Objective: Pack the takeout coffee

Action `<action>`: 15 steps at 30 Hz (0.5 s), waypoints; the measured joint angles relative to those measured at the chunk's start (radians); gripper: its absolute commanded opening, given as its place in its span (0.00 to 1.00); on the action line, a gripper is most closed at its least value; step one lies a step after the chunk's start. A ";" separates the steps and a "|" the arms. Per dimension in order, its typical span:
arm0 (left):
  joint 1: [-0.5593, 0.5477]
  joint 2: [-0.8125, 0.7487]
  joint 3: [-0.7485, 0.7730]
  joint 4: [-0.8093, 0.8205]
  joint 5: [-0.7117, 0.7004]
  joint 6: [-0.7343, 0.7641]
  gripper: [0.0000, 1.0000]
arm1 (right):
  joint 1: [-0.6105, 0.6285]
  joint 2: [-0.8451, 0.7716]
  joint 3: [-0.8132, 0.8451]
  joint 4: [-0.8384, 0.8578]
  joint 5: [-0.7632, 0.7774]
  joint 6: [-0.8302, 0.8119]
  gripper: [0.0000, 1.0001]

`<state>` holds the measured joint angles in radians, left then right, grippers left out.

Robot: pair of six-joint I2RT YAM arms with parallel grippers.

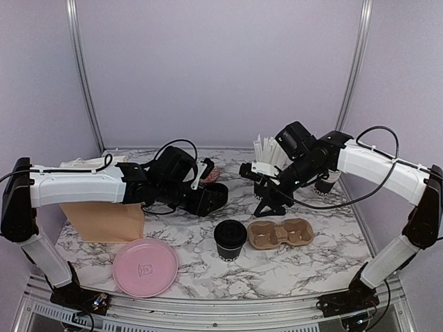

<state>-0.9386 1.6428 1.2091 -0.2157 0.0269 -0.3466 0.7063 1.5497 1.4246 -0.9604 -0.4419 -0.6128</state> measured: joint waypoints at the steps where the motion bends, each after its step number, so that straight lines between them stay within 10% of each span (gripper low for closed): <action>1: 0.000 0.000 0.000 0.000 0.014 -0.010 0.54 | -0.012 -0.012 -0.030 0.023 -0.003 0.018 0.74; 15: -0.003 0.000 -0.034 -0.003 0.156 -0.116 0.41 | -0.043 -0.053 -0.272 0.244 -0.090 0.206 0.48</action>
<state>-0.9417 1.6428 1.1748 -0.2184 0.1833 -0.4625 0.6636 1.4967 1.1530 -0.7162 -0.5316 -0.4068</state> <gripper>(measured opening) 0.434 0.483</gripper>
